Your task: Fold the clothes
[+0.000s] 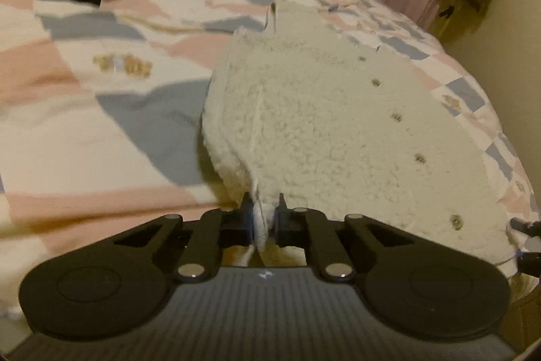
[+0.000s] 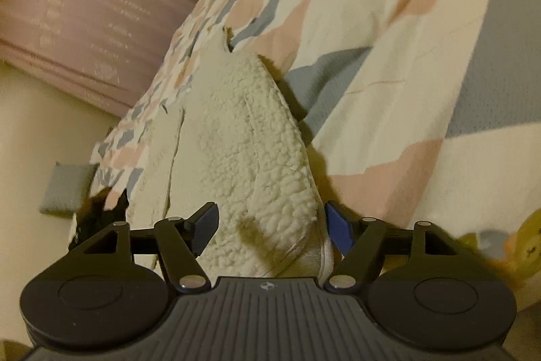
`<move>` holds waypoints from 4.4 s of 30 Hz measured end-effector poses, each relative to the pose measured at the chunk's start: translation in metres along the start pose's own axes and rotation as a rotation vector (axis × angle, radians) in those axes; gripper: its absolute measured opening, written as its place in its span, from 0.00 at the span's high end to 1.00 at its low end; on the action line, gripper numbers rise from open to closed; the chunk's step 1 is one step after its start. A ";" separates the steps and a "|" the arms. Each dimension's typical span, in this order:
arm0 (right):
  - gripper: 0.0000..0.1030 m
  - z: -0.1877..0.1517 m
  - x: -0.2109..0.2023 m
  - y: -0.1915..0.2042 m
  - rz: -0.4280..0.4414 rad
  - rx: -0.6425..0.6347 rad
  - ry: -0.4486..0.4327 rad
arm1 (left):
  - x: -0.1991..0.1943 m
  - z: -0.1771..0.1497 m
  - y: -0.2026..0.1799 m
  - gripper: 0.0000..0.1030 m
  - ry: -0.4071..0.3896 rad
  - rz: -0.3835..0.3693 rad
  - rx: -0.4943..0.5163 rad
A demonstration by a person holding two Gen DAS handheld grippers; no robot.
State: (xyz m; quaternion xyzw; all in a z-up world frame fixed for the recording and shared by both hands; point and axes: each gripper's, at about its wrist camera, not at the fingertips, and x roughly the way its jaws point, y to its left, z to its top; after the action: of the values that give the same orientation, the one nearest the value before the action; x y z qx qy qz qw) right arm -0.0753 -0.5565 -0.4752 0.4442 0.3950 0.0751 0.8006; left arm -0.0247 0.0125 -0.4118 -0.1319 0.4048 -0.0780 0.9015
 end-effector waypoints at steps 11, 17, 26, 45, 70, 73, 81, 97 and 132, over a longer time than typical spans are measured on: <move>0.82 -0.026 -0.028 0.041 -0.073 -0.143 -0.115 | -0.029 -0.026 0.028 0.88 -0.019 0.017 -0.030; 0.68 -0.054 -0.018 0.041 -0.321 -0.268 -0.103 | -0.052 -0.039 0.010 0.69 -0.027 0.149 -0.025; 0.53 -0.085 -0.018 0.096 -0.330 -0.551 -0.215 | -0.037 -0.042 -0.067 0.16 -0.015 0.074 0.164; 0.00 -0.102 0.020 0.071 -0.279 -0.291 -0.077 | -0.002 -0.074 -0.074 0.00 0.086 0.135 0.090; 0.00 -0.165 -0.057 0.146 -0.411 -0.568 -0.207 | -0.117 -0.098 -0.144 0.00 -0.076 0.203 0.339; 0.00 -0.168 -0.064 0.144 -0.402 -0.558 -0.215 | -0.123 -0.102 -0.146 0.00 -0.080 0.213 0.351; 0.00 -0.173 -0.076 0.143 -0.386 -0.534 -0.230 | -0.130 -0.105 -0.150 0.00 -0.085 0.217 0.377; 0.00 -0.158 -0.065 0.131 -0.444 -0.510 -0.198 | -0.109 -0.092 -0.141 0.00 -0.040 0.244 0.352; 0.06 0.165 0.124 0.104 -0.020 -0.550 0.019 | 0.177 0.219 -0.045 0.01 0.017 -0.035 0.304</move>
State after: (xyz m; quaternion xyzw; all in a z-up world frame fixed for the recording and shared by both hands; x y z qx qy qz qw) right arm 0.1482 -0.5440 -0.4172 0.2056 0.3718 0.1757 0.8880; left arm 0.2548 -0.0355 -0.3844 -0.0005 0.3938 -0.1553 0.9060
